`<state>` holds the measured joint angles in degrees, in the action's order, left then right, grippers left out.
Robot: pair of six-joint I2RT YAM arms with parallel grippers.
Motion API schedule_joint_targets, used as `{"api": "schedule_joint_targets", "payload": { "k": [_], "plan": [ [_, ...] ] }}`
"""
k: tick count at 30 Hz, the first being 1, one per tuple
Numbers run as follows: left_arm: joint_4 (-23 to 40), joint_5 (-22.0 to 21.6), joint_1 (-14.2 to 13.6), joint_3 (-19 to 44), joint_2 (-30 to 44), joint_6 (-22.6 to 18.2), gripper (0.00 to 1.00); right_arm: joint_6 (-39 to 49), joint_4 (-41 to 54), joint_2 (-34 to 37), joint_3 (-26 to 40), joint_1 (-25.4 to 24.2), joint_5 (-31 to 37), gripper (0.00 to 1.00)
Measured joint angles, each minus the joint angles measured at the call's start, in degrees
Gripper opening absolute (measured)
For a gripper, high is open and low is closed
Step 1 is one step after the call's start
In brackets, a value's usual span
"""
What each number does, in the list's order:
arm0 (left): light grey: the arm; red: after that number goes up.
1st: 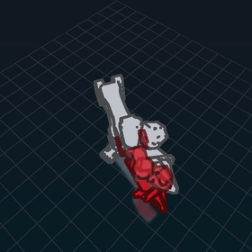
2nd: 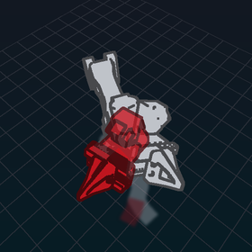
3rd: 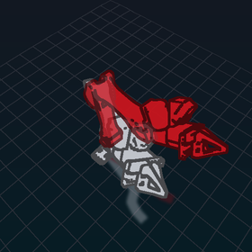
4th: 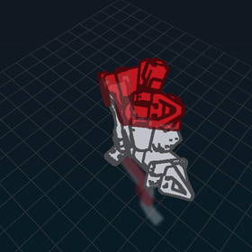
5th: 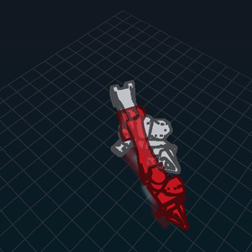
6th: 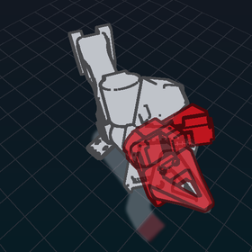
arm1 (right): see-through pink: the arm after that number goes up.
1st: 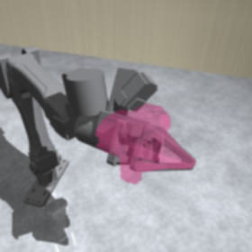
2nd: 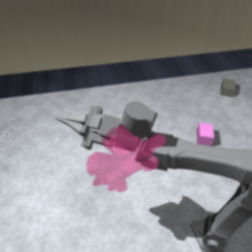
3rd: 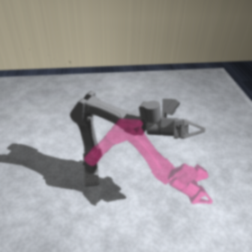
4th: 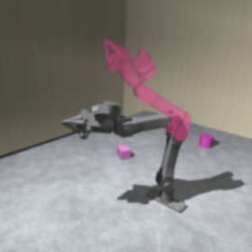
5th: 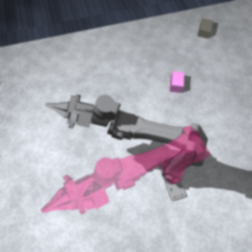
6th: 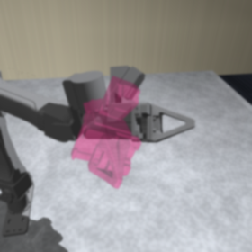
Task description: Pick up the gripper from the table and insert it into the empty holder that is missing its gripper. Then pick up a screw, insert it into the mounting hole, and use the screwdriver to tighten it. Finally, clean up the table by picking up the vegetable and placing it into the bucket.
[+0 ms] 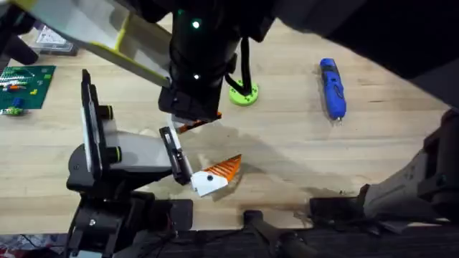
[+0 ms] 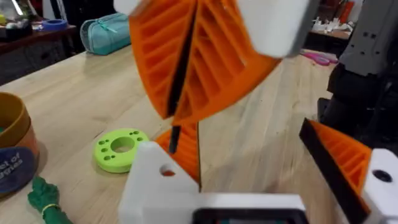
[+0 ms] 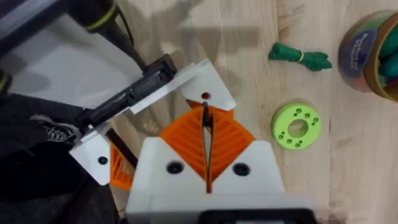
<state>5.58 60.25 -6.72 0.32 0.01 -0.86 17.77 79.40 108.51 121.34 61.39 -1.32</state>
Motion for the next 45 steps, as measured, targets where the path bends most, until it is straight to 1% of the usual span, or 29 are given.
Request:
{"api": "schedule_joint_targets", "payload": {
  "k": [19, 29, 45],
  "plan": [
    [0.00, 0.00, 0.00, 0.01, 0.02, 0.00, 0.984, 2.01, 0.51, 0.06, 0.01, 0.00, 0.02, 0.007],
    [0.00, 0.00, 0.00, 0.00, 0.02, 0.00, 0.984, 2.05, 0.57, 2.14, 0.02, 0.00, 0.04, 0.007],
    [0.00, 0.01, 0.00, 0.00, 0.02, 0.00, 0.984, 2.20, 0.57, 2.14, 0.02, 0.00, 0.04, 0.007]
  ]
}}
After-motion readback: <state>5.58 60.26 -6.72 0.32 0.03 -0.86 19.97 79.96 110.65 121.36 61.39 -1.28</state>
